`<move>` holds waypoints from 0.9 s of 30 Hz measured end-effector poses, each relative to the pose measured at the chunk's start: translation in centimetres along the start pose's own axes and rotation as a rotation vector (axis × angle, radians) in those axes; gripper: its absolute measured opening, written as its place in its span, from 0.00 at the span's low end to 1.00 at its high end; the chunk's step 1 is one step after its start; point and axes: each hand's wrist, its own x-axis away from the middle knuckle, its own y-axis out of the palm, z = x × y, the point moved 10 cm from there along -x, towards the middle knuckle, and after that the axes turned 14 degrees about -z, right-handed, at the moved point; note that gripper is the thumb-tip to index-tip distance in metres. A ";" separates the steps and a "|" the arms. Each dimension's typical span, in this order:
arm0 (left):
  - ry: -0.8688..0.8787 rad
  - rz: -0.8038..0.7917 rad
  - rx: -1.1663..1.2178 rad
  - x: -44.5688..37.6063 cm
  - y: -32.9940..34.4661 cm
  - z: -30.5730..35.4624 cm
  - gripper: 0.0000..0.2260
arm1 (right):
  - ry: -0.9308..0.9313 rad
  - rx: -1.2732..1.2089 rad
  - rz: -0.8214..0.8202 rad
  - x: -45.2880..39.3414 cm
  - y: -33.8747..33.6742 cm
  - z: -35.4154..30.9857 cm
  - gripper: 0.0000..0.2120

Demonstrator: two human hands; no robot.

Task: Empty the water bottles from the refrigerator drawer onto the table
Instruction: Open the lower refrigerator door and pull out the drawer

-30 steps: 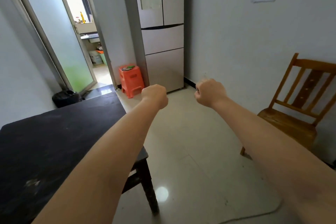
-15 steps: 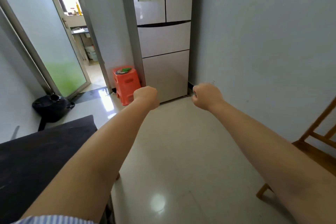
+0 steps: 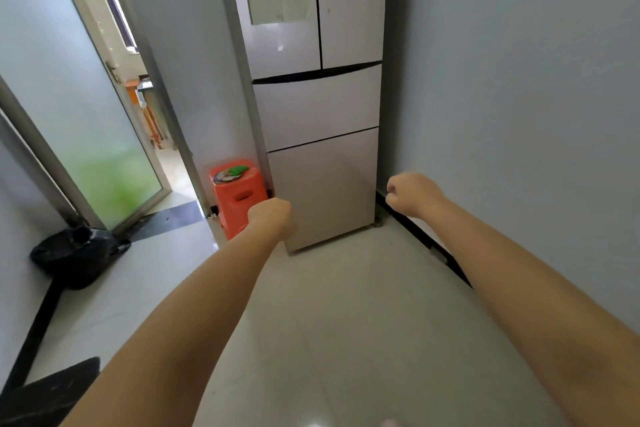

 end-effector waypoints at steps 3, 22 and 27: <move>-0.049 0.002 0.009 -7.6 -2.7 0.2 0.13 | -0.088 -0.009 -0.025 -8.4 -0.8 0.8 0.09; -0.256 0.045 0.281 -52.4 -16.6 -13.2 0.14 | -0.390 0.145 0.163 -59.0 -12.1 -7.9 0.16; -0.279 0.094 0.487 -61.9 -21.2 -17.3 0.17 | -0.576 0.230 0.444 -68.0 -17.7 -12.6 0.10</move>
